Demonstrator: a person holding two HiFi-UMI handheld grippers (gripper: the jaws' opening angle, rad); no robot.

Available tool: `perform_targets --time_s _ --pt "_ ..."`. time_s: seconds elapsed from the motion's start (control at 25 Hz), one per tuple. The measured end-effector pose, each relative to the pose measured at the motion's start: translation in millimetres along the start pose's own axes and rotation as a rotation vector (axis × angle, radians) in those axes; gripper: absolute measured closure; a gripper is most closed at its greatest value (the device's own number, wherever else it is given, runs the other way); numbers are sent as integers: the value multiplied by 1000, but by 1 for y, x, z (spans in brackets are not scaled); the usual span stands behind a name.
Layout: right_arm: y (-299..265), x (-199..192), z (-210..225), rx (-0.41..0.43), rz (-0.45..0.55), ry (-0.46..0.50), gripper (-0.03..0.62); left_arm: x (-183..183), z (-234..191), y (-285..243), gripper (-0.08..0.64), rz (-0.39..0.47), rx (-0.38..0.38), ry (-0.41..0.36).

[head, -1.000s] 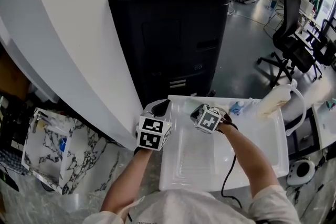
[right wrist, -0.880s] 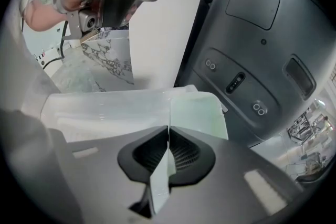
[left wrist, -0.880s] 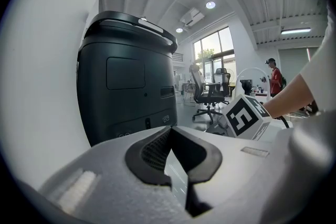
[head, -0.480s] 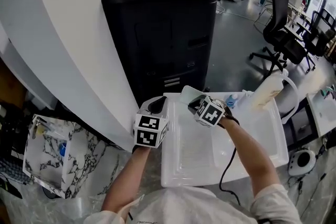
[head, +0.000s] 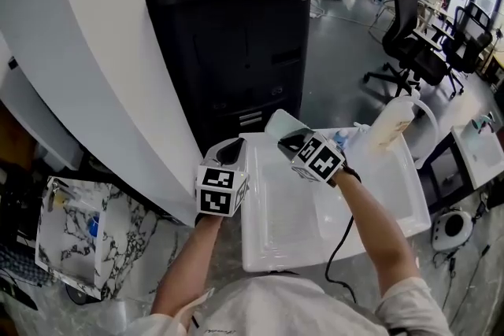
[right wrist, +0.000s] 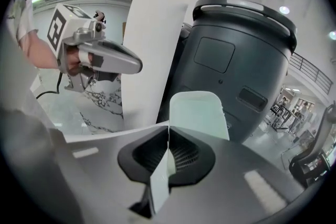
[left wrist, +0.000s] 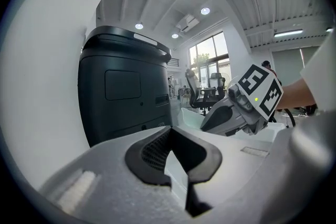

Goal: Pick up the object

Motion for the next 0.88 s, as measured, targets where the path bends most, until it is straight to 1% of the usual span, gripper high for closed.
perform_targets --time_s 0.28,0.44,0.76,0.88 --pt "33 31 -5 -73 125 -84 580 6 5 12 555 15 -1 -1" --pt "48 45 -9 -119 187 -114 581 7 9 16 555 20 -4 0" --pt "79 61 -9 -232 303 -210 581 11 11 26 555 34 2 2" --pt "90 68 -13 -270 364 -266 581 10 11 30 555 33 1 6"
Point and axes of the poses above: the fingertips, and each gripper's own axes: y backward along the fingers, z to its right, x out of its top, the point moved 3 cm from there along y, backward along the fingers, and after that the axes turned 6 degrees about z, right-handed, at the moved point
